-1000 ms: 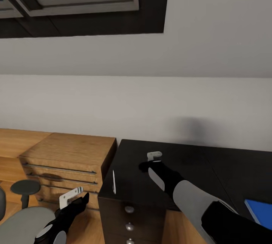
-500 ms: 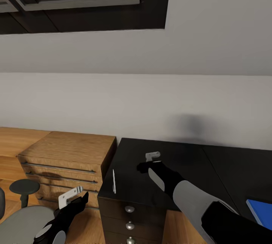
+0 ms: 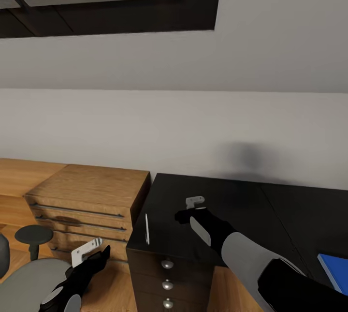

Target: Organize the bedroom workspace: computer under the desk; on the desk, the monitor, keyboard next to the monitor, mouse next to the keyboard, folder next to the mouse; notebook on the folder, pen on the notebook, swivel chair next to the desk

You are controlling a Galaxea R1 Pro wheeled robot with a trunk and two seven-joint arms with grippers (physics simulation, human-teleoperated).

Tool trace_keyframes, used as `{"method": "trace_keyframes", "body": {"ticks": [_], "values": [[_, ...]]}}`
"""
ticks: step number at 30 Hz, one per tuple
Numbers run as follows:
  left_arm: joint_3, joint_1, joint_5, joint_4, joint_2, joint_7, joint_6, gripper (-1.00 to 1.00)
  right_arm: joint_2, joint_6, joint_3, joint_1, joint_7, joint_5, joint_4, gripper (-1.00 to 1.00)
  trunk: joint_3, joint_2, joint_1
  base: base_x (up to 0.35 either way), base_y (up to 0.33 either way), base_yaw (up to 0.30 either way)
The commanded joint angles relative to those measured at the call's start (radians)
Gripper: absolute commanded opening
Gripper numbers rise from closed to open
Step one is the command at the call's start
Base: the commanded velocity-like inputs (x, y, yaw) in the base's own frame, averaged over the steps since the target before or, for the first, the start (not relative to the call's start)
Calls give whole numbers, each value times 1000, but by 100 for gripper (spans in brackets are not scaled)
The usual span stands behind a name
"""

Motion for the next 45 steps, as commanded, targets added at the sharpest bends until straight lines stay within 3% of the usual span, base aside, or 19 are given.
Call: {"method": "trace_keyframes", "body": {"ticks": [1,45], "values": [[3,0,11,-2,0,6,3,100,0,4,6,-1,-7,-8,-1,100,-3,-1,0,0,0,77],[13,0,9,-2,0,6,4,100,0,25,8,-1,-6,-10,-4,100,-54,-1,0,0,0,190]]}}
